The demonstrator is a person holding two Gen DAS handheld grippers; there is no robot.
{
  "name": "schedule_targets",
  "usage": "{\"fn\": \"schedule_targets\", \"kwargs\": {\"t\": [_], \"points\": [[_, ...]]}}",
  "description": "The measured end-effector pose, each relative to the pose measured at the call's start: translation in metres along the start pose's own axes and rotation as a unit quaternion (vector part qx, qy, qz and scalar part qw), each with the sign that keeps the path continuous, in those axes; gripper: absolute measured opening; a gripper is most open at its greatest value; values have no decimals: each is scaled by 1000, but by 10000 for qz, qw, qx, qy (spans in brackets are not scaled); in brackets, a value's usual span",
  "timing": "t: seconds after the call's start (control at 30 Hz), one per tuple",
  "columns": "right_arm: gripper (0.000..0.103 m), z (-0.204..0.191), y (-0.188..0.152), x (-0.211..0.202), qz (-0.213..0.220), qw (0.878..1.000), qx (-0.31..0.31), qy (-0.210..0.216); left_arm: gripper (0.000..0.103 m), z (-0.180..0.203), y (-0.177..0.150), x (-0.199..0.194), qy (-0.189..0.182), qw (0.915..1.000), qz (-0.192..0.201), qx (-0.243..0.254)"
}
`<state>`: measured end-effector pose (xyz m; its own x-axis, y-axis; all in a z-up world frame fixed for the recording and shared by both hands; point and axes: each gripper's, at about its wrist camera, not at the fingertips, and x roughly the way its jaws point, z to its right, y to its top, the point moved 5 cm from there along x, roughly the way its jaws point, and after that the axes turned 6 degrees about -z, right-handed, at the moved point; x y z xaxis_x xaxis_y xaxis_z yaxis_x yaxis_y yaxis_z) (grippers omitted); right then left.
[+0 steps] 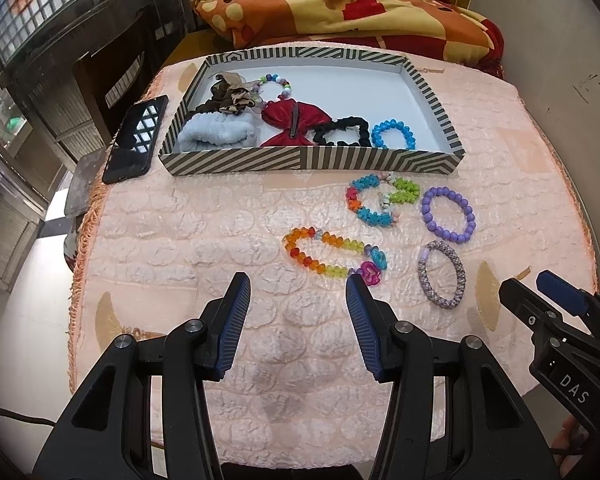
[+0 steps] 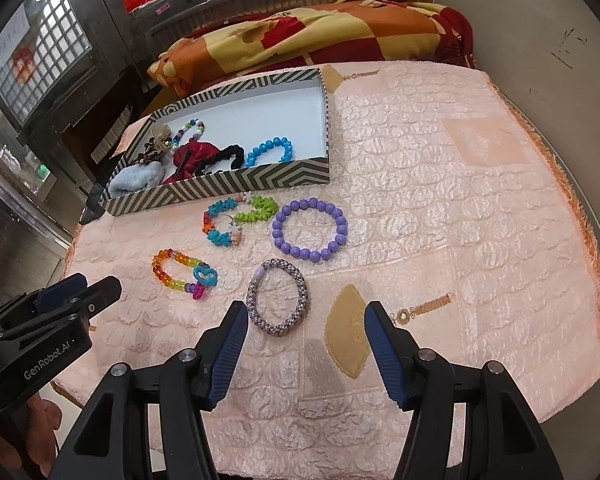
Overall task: Organize jewelry
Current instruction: 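Move both open grippers over the remaining bracelets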
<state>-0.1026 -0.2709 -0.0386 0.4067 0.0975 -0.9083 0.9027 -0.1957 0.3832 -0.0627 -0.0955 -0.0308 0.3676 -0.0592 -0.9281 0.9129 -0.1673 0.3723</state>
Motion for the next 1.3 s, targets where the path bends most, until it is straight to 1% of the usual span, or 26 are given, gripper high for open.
{"fn": "schedule_targets", "kwargs": {"t": [0.3, 0.43, 0.6, 0.8, 0.97, 1.1, 1.3], "points": [[58, -8, 8, 2, 3, 10000, -79, -3, 49, -8, 3, 4, 25, 10000, -48, -71], [58, -8, 9, 5, -22, 10000, -90, -33, 49, -14, 5, 7, -58, 9998, -107, -152], [58, -2, 14, 9, -51, 10000, 7, -61, 51, -26, 8, 11, -288, 9990, -176, -300], [59, 7, 20, 14, -72, 9999, 98, -106, 52, -41, 12, 18, -291, 9985, -254, -392], [59, 15, 26, 24, -149, 9996, 142, -196, 52, -50, 13, 28, -282, 9979, -400, -422], [59, 20, 31, 33, -202, 9994, 140, -261, 52, -51, 18, 33, -329, 9975, -457, -431], [59, 26, 42, 52, -278, 9989, 103, -359, 55, -41, 34, 39, -442, 9974, -454, -351]]}}
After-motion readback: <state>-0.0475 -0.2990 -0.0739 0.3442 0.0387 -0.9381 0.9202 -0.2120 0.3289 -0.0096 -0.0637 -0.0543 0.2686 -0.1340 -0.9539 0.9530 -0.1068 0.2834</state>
